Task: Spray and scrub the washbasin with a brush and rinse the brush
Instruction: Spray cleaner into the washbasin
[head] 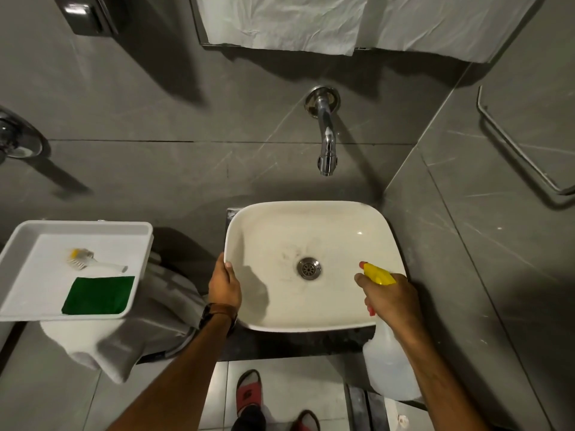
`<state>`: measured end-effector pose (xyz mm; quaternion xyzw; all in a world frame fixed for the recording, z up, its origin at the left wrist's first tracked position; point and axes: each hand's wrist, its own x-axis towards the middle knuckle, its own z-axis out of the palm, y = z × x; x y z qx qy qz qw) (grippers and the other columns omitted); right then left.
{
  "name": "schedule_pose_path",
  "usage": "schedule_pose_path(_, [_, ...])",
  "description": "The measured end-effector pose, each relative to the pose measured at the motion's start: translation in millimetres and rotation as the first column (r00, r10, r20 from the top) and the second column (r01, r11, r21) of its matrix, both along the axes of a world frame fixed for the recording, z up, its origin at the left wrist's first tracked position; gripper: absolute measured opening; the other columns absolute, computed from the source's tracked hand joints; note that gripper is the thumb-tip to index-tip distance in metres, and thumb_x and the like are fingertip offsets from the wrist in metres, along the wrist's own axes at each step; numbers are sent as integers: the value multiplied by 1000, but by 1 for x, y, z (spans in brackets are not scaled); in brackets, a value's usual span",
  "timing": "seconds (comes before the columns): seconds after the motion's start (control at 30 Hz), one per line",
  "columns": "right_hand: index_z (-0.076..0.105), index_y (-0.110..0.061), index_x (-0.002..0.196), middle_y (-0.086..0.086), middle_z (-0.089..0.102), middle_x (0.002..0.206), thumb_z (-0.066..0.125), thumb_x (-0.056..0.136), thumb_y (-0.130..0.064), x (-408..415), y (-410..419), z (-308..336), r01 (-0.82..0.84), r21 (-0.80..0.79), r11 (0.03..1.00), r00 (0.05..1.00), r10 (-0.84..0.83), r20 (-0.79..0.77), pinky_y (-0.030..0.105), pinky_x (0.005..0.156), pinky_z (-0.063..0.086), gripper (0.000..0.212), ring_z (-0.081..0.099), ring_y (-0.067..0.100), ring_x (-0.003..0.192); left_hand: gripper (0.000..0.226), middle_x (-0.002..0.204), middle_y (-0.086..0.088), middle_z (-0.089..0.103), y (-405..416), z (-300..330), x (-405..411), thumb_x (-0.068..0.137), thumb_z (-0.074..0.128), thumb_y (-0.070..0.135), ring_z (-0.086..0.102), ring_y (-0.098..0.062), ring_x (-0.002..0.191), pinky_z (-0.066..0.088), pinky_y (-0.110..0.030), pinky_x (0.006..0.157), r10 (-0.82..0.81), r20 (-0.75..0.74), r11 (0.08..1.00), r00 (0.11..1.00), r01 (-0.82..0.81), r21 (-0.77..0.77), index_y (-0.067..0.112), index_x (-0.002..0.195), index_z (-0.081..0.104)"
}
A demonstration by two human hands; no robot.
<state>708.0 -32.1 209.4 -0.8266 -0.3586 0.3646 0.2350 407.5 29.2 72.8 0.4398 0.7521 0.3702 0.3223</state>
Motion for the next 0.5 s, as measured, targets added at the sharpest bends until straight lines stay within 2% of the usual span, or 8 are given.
schedule_pose_path(0.13, [71, -42, 122, 1, 70, 73, 67, 77, -53, 8, -1, 1, 27, 51, 998, 999, -29, 30, 48, 81, 63, 47, 67, 30, 72, 39, 121, -7, 65, 0, -2, -1, 103, 30, 38, 55, -15, 93, 44, -30, 82, 0, -9, 1000, 1000, 0, 0, 27, 138, 44])
schedule_pose_path(0.23, [72, -40, 123, 2, 71, 79, 68, 79, -51, 16, 2, 2, 37, 58, 998, 998, -40, 41, 50, 84, 62, 46, 70, 39, 82, 41, 124, -9, 64, 1, -3, -1, 103, 30, 38, 61, -25, 101, 48, -35, 88, -1, -11, 1000, 1000, 1, -1, 26, 139, 44])
schedule_pose_path(0.3, [73, -39, 123, 1, 67, 77, 68, 80, -47, 17, 1, 0, 25, 37, 999, 999, -27, 44, 52, 85, 62, 44, 68, 39, 79, 41, 126, -9, 63, 1, -2, -1, 102, 30, 38, 61, -30, 107, 49, -38, 91, 1, -10, 1000, 1000, -1, -5, 26, 140, 43])
schedule_pose_path(0.37, [73, -39, 122, 3, 72, 78, 70, 78, -52, 12, -3, -3, -10, 13, 1000, 999, 9, 49, 49, 82, 63, 46, 71, 36, 80, 42, 126, -9, 63, 1, -2, -1, 102, 30, 39, 61, -30, 108, 49, -39, 92, 2, -6, 1000, 1000, -2, -9, 27, 140, 43])
schedule_pose_path(0.43, [75, -38, 120, 5, 77, 86, 69, 68, -59, 2, -7, -6, -9, -12, 1000, 1000, 9, -2, 48, 84, 63, 56, 72, 36, 86, 41, 126, -8, 63, 1, -1, -1, 102, 30, 39, 61, -29, 108, 49, -39, 92, 4, -2, 1000, 1000, -4, -11, 28, 139, 43])
schedule_pose_path(0.5, [76, -41, 117, 1, 79, 104, 66, 66, -57, -11, -11, -10, -36, -54, 998, 999, 36, -13, 41, 89, 60, 54, 72, 33, 97, 41, 126, -8, 63, 0, 0, -1, 102, 29, 40, 61, -28, 106, 49, -40, 91, 0, 2, 1000, 1000, 0, -12, 28, 139, 43])
